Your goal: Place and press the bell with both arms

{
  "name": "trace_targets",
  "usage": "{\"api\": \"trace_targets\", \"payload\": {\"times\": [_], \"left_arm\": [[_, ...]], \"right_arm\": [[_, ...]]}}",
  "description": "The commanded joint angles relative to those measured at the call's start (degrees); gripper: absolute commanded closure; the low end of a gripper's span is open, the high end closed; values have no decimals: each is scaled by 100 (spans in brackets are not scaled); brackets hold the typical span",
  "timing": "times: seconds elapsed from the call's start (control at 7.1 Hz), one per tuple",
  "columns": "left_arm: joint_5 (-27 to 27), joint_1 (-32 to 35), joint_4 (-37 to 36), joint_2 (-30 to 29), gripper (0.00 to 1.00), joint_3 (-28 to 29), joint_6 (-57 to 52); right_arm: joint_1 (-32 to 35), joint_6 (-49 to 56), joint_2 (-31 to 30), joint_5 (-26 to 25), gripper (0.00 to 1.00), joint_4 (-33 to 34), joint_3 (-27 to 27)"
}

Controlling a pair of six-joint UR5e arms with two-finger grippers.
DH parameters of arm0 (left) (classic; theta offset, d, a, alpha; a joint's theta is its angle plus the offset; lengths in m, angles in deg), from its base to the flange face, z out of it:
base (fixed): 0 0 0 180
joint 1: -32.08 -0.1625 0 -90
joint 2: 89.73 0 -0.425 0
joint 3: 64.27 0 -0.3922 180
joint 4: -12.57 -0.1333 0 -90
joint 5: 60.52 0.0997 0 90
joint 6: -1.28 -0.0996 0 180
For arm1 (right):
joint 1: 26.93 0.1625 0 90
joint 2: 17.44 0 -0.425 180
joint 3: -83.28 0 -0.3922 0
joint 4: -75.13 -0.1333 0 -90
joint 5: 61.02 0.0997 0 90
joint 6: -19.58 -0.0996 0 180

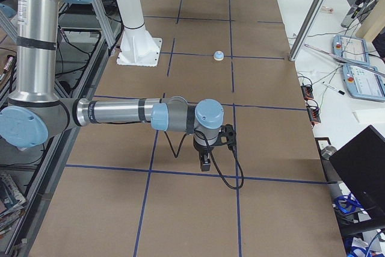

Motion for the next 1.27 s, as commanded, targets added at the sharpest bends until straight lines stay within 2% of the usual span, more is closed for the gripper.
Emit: {"api": "trace_targets", "payload": {"times": [0.0, 0.42, 0.7, 1.13], "left_arm": [[-36, 18, 77, 22, 0, -33, 308], [-19, 18, 87, 13, 0, -365, 325], [-36, 18, 226, 223, 0, -480, 308], [-28, 18, 271, 189, 0, -490, 290]], "right_arm": [[0, 6, -212, 3, 0, -38, -119], [-8, -11, -283, -15, 0, -47, -7], [-8, 6, -275, 55, 0, -56, -40], [-8, 15, -344, 82, 0, -47, -67]]}}
